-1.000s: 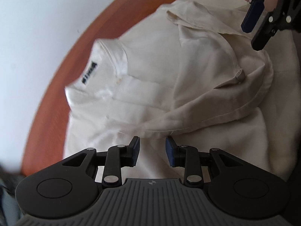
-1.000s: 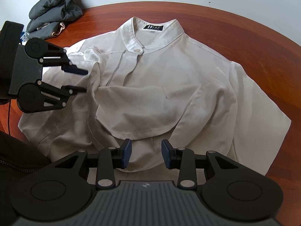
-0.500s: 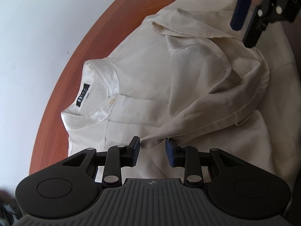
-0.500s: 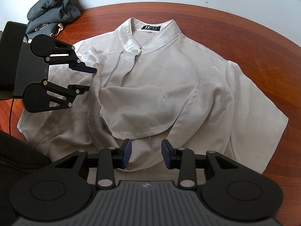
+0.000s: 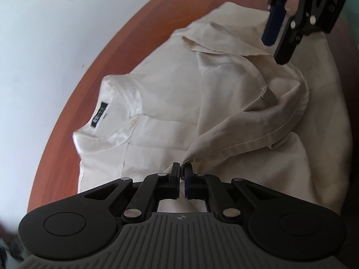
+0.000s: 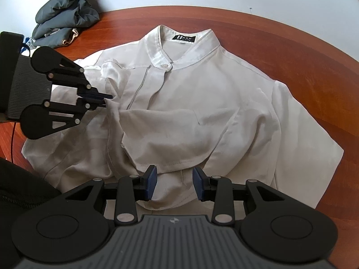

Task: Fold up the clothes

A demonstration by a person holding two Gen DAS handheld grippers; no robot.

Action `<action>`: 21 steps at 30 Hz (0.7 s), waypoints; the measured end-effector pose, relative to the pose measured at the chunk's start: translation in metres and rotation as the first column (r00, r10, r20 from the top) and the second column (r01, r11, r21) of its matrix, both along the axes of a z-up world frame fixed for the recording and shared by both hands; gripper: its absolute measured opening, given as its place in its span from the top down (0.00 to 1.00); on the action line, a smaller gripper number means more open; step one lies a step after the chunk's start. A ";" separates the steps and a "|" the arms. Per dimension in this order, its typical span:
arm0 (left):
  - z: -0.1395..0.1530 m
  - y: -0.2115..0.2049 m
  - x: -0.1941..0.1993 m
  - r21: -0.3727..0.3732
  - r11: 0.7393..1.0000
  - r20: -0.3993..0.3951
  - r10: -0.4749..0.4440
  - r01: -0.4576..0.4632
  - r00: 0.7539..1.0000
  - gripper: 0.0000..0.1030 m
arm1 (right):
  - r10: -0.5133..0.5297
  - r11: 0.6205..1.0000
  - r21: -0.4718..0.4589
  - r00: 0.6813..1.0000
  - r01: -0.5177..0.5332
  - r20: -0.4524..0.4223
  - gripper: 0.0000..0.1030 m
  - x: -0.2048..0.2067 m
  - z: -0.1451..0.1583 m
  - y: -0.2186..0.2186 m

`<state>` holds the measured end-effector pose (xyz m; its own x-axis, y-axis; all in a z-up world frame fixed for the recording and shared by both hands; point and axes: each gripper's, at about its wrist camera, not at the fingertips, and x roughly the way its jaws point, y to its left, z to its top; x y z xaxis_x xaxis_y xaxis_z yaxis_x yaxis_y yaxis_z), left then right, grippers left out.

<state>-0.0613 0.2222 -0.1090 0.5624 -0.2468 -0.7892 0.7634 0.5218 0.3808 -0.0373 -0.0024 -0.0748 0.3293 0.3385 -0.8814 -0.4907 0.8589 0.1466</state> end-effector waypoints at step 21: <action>0.040 0.059 -0.039 -0.264 0.790 -0.350 0.456 -0.554 0.818 0.96 | 0.237 0.971 0.012 0.971 -0.237 -0.038 0.62 0.012 -0.010 0.065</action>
